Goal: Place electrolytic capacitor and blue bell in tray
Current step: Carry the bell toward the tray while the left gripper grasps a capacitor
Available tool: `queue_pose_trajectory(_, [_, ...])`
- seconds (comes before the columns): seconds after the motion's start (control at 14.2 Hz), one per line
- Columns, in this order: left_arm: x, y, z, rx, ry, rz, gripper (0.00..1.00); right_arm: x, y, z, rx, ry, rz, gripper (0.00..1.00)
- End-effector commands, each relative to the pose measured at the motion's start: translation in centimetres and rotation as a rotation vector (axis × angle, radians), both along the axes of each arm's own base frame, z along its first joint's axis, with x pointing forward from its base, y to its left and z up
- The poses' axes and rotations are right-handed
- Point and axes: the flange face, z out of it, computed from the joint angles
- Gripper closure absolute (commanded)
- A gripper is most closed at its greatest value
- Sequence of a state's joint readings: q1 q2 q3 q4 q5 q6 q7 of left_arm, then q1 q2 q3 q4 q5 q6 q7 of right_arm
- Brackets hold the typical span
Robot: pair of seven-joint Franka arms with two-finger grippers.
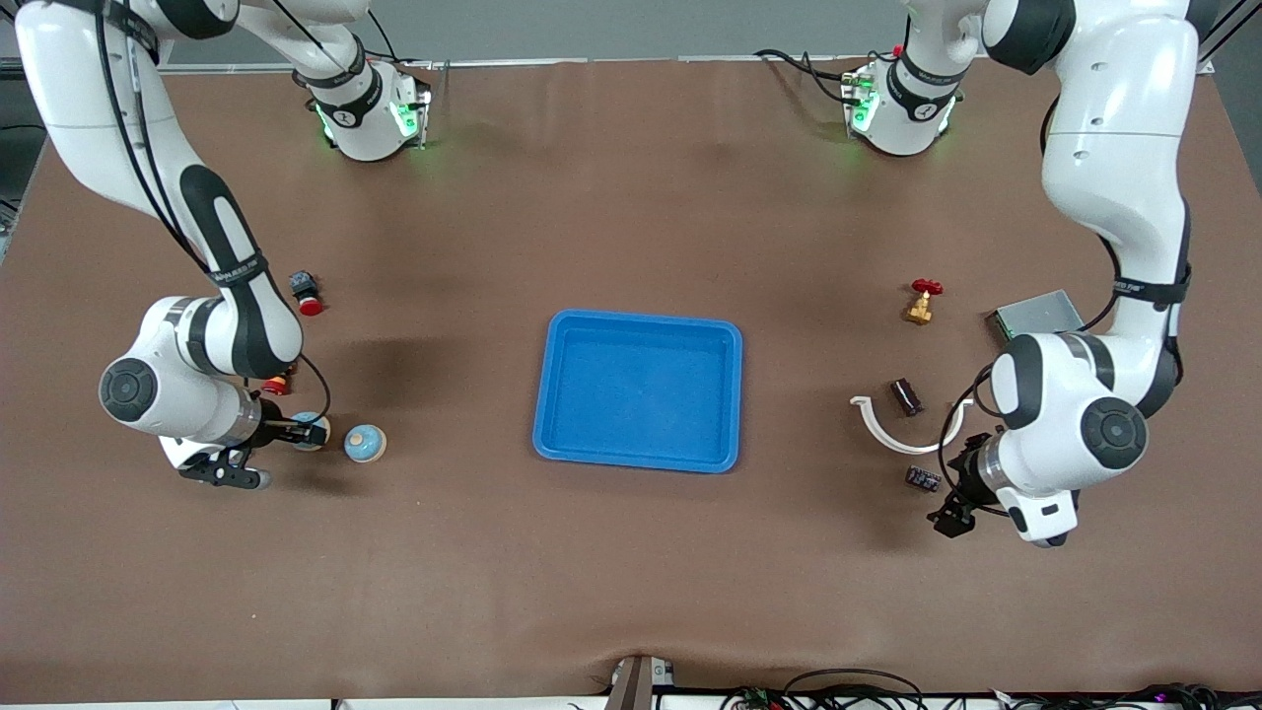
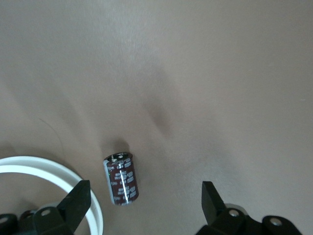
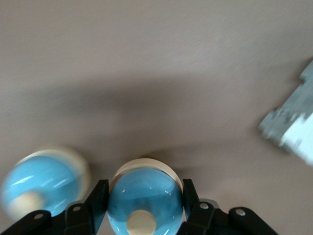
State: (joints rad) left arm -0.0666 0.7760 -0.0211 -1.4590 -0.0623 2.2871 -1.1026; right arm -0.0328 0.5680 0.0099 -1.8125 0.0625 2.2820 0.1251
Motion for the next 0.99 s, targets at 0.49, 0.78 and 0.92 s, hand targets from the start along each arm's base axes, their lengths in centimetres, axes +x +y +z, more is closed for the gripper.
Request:
queue_pose_trajectory(0.49, [0.0,-1.0,-3.3,-0.008,0.017,0.035,0.00,-4.9,19.2,14.3,0.046,0.060,-0.300,1.00])
queue_pose_trajectory(0.78, [-0.1,-1.0,-4.0,-0.007,0.017,0.036,0.00,-6.2,27.6,14.2,0.072,-0.017,-0.439,1.00])
queue_pose_trajectory(0.92, [-0.1,-1.0,-4.0,-0.007,0.017,0.036,0.25,-7.0,31.2,13.2,0.092,-0.040,-0.493,1.00])
